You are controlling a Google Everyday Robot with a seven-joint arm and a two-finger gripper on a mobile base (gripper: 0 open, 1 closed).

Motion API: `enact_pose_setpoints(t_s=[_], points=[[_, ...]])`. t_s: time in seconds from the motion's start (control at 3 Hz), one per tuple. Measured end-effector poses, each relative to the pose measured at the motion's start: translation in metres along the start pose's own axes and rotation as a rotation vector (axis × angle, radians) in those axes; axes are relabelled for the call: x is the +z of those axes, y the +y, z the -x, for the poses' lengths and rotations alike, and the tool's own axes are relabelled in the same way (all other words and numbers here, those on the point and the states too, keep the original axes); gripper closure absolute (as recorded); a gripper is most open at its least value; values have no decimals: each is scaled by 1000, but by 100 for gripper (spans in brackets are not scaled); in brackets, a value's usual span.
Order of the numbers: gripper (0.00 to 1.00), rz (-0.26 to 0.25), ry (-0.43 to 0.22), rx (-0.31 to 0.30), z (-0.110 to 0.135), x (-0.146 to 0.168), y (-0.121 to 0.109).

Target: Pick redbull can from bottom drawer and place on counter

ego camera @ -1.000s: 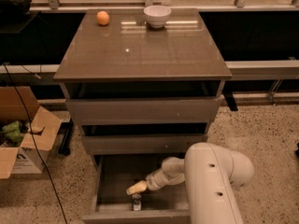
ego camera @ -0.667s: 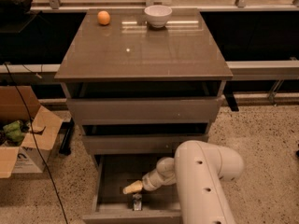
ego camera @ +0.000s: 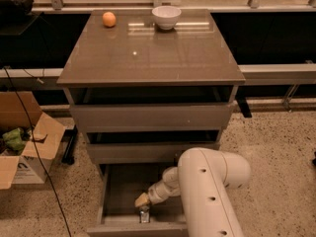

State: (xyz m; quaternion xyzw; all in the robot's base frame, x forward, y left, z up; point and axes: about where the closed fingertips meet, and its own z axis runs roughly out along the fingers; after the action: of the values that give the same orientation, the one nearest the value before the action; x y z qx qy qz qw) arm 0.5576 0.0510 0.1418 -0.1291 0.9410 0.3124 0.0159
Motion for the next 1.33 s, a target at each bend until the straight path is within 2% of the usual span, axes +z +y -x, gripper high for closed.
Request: enact_pose_setpoints(t_s=[0.67, 1.0, 1.33], points=[[89, -12, 61, 96, -11, 36, 2], [100, -12, 63, 99, -11, 36, 3], [100, 20, 26, 32, -6, 14, 16]])
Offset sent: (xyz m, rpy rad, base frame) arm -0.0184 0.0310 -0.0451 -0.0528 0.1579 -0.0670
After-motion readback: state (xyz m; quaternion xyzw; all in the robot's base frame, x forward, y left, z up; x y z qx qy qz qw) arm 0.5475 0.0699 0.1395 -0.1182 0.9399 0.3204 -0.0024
